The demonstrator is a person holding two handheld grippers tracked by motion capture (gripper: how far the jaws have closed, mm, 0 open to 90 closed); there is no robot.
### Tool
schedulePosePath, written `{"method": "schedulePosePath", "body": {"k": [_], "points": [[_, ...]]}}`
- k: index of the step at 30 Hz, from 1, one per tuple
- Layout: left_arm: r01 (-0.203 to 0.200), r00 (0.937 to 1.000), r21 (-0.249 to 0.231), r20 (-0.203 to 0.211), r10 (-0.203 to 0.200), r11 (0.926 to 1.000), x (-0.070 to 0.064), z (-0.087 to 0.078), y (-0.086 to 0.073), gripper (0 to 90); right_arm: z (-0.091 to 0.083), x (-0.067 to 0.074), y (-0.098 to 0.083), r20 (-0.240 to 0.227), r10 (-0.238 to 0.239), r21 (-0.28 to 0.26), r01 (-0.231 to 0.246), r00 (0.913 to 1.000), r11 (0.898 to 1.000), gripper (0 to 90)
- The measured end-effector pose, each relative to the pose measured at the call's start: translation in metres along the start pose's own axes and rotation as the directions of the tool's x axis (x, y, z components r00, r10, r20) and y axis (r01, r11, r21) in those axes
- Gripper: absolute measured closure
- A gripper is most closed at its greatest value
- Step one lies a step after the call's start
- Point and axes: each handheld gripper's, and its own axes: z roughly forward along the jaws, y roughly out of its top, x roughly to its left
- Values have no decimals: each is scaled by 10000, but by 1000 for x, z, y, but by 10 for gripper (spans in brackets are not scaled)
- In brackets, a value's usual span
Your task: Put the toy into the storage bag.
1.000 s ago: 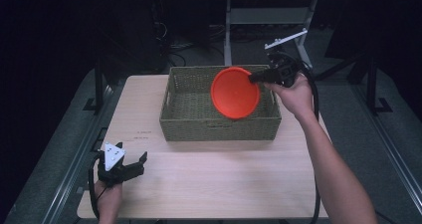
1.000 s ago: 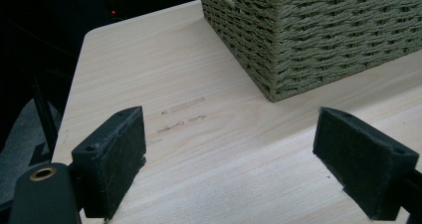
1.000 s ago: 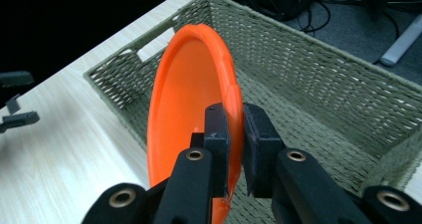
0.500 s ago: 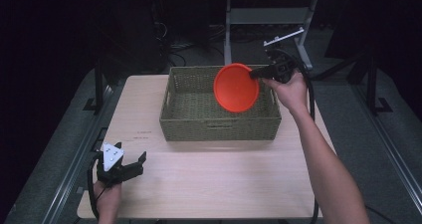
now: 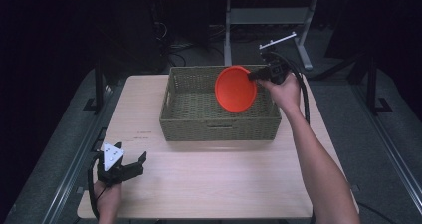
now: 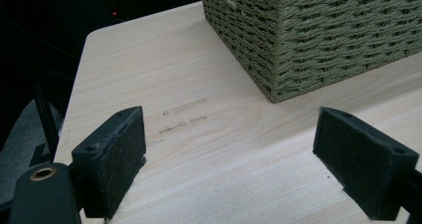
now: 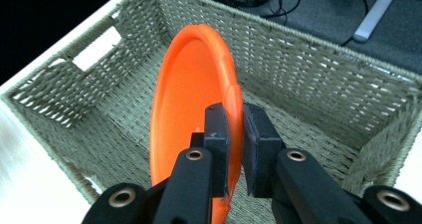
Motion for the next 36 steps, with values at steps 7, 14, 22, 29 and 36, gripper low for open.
{"method": "schedulePosePath", "body": {"k": [7,14,22,29,36], "points": [[-53,10000,-12,0,53,10000,-1,0,0,128,20,-6,-10,66,306,335,-308,9995,9990,820],[-81,10000,5,-12,81,10000,0,-1,0,128,37,-8,-17,30,401,616,-402,9992,9973,820],[-51,10000,-61,-19,51,10000,0,0,0,128,48,-8,-20,71,444,909,-449,9990,9948,819],[-66,10000,-39,-27,66,10000,0,-1,0,128,58,-5,-21,4,388,1192,-386,9992,9921,819],[-48,10000,-35,-37,48,10000,1,-1,0,128,69,-2,-22,-83,311,1481,-295,9995,9885,817]]}}
